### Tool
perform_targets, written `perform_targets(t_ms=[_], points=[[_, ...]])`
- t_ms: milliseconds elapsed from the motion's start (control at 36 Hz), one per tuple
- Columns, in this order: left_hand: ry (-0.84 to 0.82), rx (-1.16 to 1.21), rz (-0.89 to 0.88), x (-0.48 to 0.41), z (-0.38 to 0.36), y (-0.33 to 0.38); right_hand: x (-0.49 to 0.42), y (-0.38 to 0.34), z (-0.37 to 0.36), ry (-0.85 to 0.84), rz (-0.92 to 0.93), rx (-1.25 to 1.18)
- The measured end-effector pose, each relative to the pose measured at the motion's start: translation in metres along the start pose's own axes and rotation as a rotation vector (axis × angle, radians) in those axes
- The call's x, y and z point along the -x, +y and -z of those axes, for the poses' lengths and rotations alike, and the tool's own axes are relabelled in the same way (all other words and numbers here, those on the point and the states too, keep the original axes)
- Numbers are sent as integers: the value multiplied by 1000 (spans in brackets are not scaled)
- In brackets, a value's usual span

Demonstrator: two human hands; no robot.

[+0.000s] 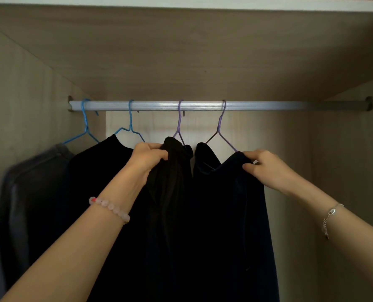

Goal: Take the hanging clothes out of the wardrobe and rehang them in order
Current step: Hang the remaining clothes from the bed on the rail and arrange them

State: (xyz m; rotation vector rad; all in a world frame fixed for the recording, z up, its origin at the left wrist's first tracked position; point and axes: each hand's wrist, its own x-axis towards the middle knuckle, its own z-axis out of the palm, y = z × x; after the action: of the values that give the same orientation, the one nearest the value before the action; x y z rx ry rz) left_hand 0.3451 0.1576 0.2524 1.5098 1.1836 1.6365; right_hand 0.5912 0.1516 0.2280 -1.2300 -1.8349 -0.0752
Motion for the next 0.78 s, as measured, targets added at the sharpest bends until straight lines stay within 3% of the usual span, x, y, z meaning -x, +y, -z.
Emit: perform_targets(t_ms=[389, 778], points=[[31, 21, -12, 6, 2, -5, 2, 3, -5, 31, 32, 72], [38, 132, -7, 15, -10, -10, 10, 34, 1, 93, -65, 154]])
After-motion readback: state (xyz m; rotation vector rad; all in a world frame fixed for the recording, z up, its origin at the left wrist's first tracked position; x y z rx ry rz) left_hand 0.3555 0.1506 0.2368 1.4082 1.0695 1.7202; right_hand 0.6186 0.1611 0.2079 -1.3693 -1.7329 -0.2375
